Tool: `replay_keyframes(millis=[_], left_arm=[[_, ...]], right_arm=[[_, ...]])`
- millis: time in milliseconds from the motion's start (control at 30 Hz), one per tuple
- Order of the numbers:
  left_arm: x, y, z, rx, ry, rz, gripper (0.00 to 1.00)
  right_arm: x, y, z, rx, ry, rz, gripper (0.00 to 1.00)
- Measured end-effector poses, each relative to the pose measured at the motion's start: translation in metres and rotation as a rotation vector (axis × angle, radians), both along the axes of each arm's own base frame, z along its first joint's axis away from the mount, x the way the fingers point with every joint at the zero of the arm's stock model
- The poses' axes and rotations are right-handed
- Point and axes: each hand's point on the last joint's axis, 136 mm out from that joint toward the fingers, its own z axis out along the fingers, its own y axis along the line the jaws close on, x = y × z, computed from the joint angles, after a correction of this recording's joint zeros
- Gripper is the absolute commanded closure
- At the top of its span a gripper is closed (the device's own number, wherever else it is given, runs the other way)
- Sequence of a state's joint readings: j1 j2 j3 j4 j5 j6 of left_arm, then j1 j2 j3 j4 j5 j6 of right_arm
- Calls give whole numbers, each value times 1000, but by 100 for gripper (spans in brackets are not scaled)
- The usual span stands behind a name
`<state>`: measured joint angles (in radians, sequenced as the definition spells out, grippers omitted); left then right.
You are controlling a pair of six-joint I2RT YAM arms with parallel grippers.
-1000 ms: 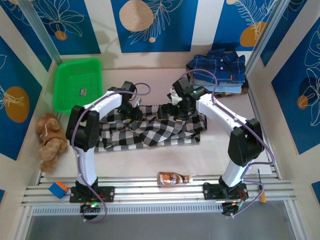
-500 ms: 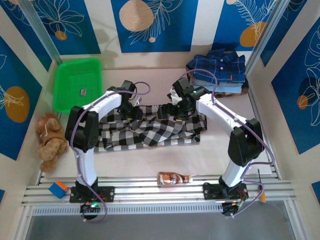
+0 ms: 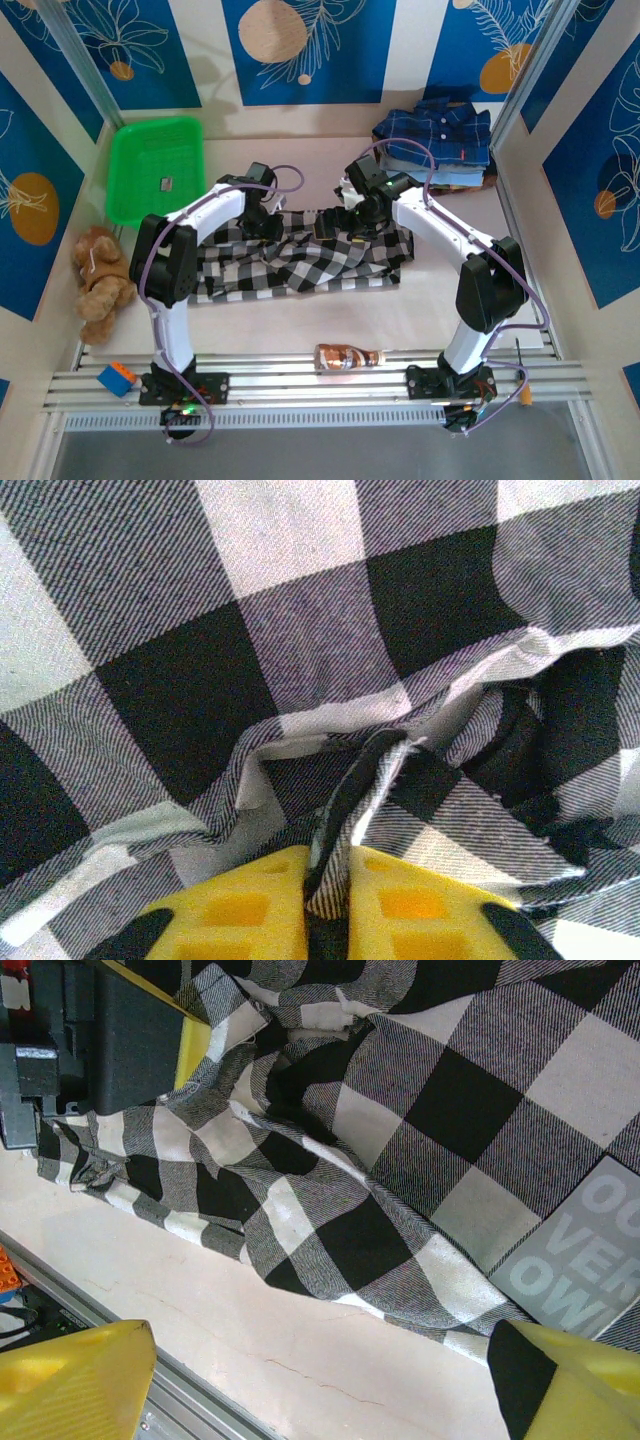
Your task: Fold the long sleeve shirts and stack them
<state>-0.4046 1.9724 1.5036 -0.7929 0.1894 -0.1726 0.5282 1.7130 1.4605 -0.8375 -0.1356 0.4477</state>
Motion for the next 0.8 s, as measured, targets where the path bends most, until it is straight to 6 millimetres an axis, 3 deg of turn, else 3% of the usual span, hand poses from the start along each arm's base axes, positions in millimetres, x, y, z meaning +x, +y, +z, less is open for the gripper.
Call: replay_keyframes(millis=[100, 300, 433, 567, 800], left_arm=[[1, 3, -1, 16, -7, 1, 100], [7, 15, -1, 51, -16, 45, 100], [22, 27, 8, 45, -37, 117, 100], [43, 51, 24, 40, -79, 221, 100], [57, 101, 38, 80, -111, 383, 100]], right_arm=[[0, 0, 0, 0, 0, 0, 13], [0, 0, 0, 1, 0, 1, 13], [0, 1, 0, 3, 2, 2, 13], [-2, 3, 0, 10, 7, 8, 13], [0, 7, -5, 21, 20, 14, 13]])
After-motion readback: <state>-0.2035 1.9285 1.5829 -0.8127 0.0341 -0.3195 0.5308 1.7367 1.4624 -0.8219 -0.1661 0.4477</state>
